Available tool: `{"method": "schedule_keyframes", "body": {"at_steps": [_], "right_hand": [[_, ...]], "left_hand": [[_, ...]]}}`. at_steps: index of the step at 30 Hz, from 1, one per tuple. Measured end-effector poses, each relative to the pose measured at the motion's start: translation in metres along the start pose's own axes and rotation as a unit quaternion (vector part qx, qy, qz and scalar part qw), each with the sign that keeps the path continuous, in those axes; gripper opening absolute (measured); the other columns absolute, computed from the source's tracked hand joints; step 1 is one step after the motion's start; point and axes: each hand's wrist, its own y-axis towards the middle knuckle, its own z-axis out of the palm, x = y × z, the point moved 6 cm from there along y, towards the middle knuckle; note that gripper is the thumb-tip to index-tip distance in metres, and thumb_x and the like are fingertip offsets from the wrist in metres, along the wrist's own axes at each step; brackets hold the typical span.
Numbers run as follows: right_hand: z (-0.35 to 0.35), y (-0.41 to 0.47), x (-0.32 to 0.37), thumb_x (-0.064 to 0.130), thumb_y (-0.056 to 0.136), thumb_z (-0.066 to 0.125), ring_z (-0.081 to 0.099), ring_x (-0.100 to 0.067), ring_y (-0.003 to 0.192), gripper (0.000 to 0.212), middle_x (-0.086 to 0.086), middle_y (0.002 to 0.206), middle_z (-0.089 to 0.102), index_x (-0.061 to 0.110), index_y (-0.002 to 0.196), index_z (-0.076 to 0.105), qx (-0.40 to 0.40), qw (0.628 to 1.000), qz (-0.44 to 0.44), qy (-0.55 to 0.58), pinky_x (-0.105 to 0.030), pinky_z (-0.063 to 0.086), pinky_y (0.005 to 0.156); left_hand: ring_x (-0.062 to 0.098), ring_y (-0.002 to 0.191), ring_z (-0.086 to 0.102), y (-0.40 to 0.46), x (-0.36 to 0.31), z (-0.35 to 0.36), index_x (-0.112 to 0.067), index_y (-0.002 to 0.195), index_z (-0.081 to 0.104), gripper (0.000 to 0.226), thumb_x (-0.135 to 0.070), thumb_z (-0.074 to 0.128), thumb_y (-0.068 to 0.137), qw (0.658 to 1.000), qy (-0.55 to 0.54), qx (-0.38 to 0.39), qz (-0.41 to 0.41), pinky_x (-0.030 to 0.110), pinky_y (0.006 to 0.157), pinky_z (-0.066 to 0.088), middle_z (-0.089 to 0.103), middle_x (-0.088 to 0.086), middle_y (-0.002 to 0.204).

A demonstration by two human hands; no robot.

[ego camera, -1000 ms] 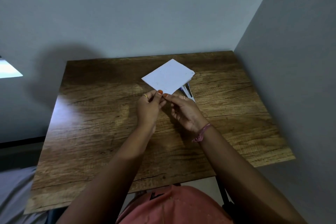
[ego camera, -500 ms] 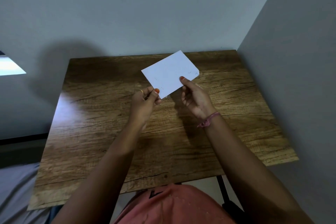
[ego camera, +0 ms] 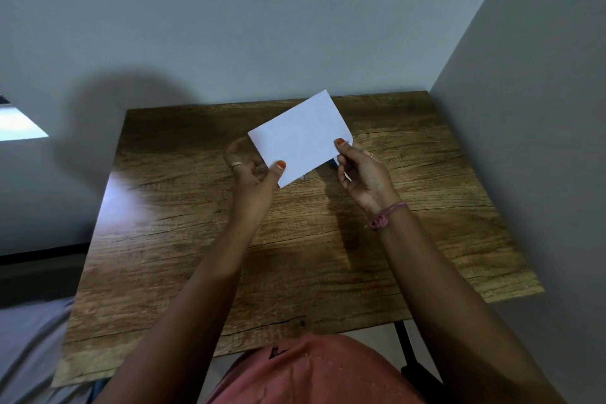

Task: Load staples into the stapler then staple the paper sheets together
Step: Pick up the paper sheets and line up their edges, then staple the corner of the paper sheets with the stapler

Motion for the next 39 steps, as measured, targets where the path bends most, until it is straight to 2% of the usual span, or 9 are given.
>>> {"method": "schedule_keyframes", "body": {"at_steps": [10,15,21,24,26,28,31,35,39], "right_hand": [[-0.025,0.015,0.026,0.02,0.089,0.064,0.057,-0.01,0.067,0.019,-0.002,0.078,0.066,0.003,0.097,0.068,-0.066,0.985,-0.099,-0.125,-0.025,0.047,0.061],[-0.039,0.029,0.011,0.037,0.079,0.074,0.059,-0.015,0.102,0.054,-0.004,0.113,0.063,0.006,0.121,0.06,-0.111,0.812,-0.19,-0.541,-0.035,0.051,0.091],[-0.028,0.045,-0.005,0.027,0.085,0.066,0.057,-0.028,0.105,0.042,-0.015,0.115,0.06,0.007,0.121,0.06,-0.102,0.713,-0.173,-0.672,-0.037,0.049,0.09],[-0.029,0.039,0.001,0.015,0.09,0.06,0.062,-0.025,0.092,0.026,-0.01,0.104,0.066,0.005,0.114,0.062,-0.069,0.806,-0.1,-0.579,-0.033,0.054,0.075],[-0.03,0.026,-0.005,0.008,0.093,0.056,0.061,-0.019,0.08,0.013,-0.004,0.089,0.065,0.011,0.103,0.062,-0.008,0.932,0.004,-0.364,-0.031,0.054,0.063],[-0.03,0.016,-0.009,0.004,0.093,0.051,0.062,-0.016,0.079,0.01,-0.006,0.088,0.064,0.009,0.097,0.059,0.065,0.983,0.079,-0.156,-0.031,0.055,0.069],[-0.03,0.004,-0.009,0.01,0.08,0.062,0.068,-0.017,0.079,0.035,-0.012,0.091,0.066,0.001,0.113,0.056,0.148,0.98,0.134,0.027,-0.031,0.058,0.071],[-0.016,-0.009,-0.009,0.019,0.054,0.085,0.067,-0.014,0.074,0.073,-0.008,0.089,0.066,0.004,0.12,0.057,0.243,0.958,0.151,0.025,-0.027,0.057,0.064],[0.0,-0.018,-0.002,0.041,0.073,0.071,0.062,-0.011,0.072,0.057,-0.005,0.097,0.065,0.01,0.118,0.057,0.257,0.959,0.112,-0.029,-0.023,0.052,0.061]], "left_hand": [[0.017,0.113,0.055,0.02,0.003,-0.006,-0.02,0.112,0.066,0.034,-0.002,0.067,0.084,0.998,-0.046,-0.017,-0.049,0.018,0.058,0.056,0.054,-0.001,0.128],[0.012,0.111,0.053,0.028,0.007,-0.015,-0.019,0.117,0.064,0.036,-0.004,0.068,0.084,0.996,-0.067,-0.03,-0.044,0.025,0.069,0.059,0.053,-0.001,0.131],[0.009,0.105,0.056,0.03,0.003,-0.008,-0.019,0.117,0.062,0.039,-0.001,0.067,0.083,0.992,-0.117,0.002,-0.053,0.025,0.068,0.059,0.052,-0.004,0.126],[0.013,0.113,0.056,0.032,0.001,-0.005,-0.021,0.118,0.06,0.043,0.0,0.068,0.082,0.987,-0.152,0.029,-0.054,0.031,0.073,0.059,0.055,-0.004,0.125],[0.012,0.113,0.057,0.032,-0.001,-0.003,-0.02,0.12,0.059,0.045,0.001,0.067,0.082,0.984,-0.164,0.044,-0.048,0.035,0.077,0.058,0.056,-0.006,0.123],[0.011,0.112,0.058,0.031,-0.005,0.001,-0.021,0.121,0.058,0.045,0.003,0.065,0.083,0.982,-0.171,0.06,-0.044,0.035,0.079,0.058,0.057,-0.005,0.123],[0.012,0.112,0.058,0.028,-0.008,0.01,-0.022,0.122,0.058,0.047,0.006,0.063,0.084,0.98,-0.177,0.081,-0.045,0.031,0.076,0.058,0.057,-0.005,0.122],[0.017,0.115,0.058,0.024,-0.014,0.022,-0.025,0.12,0.058,0.046,0.006,0.061,0.085,0.978,-0.176,0.1,-0.053,0.029,0.076,0.058,0.059,-0.005,0.121],[0.016,0.117,0.058,0.02,-0.022,0.032,-0.027,0.121,0.058,0.048,0.005,0.061,0.086,0.979,-0.162,0.114,-0.041,0.031,0.081,0.057,0.06,-0.009,0.121]]}}
